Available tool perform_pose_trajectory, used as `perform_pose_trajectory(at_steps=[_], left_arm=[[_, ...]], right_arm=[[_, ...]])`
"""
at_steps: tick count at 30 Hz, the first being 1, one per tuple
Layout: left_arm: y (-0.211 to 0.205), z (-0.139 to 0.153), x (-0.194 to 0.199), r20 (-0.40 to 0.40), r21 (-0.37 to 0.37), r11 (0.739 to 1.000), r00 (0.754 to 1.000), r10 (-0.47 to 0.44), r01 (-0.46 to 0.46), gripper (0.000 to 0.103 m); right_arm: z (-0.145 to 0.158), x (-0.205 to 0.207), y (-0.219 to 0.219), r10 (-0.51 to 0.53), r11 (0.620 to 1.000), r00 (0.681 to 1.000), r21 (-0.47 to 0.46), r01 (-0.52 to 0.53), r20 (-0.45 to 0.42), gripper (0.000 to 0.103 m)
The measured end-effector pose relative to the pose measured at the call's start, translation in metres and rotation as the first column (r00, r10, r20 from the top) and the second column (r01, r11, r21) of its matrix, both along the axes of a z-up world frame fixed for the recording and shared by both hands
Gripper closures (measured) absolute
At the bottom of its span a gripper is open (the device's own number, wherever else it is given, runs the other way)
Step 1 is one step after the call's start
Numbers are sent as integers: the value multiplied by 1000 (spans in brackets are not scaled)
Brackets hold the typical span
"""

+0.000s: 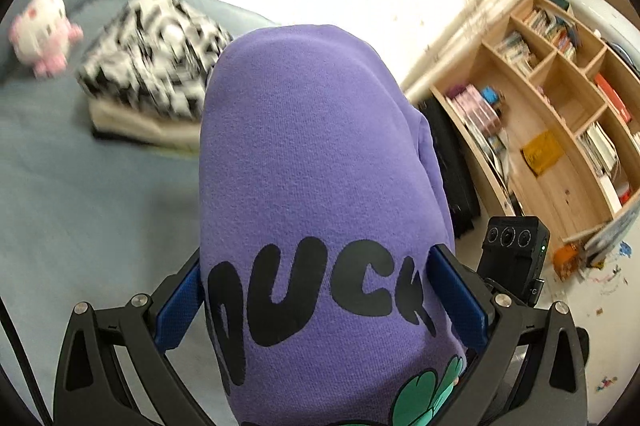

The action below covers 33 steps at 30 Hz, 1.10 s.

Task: Fold large clothes
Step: 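Grasp the folded hoodie bundle with both tools and lift it, then place the folded hoodie on top of the clothes stack and open both tools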

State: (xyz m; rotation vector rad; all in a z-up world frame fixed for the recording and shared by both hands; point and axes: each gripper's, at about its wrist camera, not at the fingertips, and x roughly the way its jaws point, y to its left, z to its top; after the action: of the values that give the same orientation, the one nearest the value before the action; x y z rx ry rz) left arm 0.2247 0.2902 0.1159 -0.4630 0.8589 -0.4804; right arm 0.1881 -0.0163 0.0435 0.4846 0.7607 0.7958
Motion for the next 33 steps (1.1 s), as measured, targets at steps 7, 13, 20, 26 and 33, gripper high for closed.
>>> perform_pose_trajectory(at_steps=[7,13,20,26,33], left_arm=[[58,48,95,85,38,997,994,65,-68,0],[101,58,210,117,74,995,991,64,-73,0],[132,20,342,133,148,986,989,61,-80,0],[147,-60,406,76,285,935,978,195,-209,0],[155,-78,406,98,137,965,973,211,-223,0]], right_arm=[[27,99,71,21,999,999,36,-23,50,58],[23,194,111,7,998,998,63,-11,67,58],[-28,304,150,-15,997,999,77,12,42,58],[-124,362,168,-42,999,988,-16,40,-149,50],[-129,351,163,-56,998,994,-48,52,-96,44]])
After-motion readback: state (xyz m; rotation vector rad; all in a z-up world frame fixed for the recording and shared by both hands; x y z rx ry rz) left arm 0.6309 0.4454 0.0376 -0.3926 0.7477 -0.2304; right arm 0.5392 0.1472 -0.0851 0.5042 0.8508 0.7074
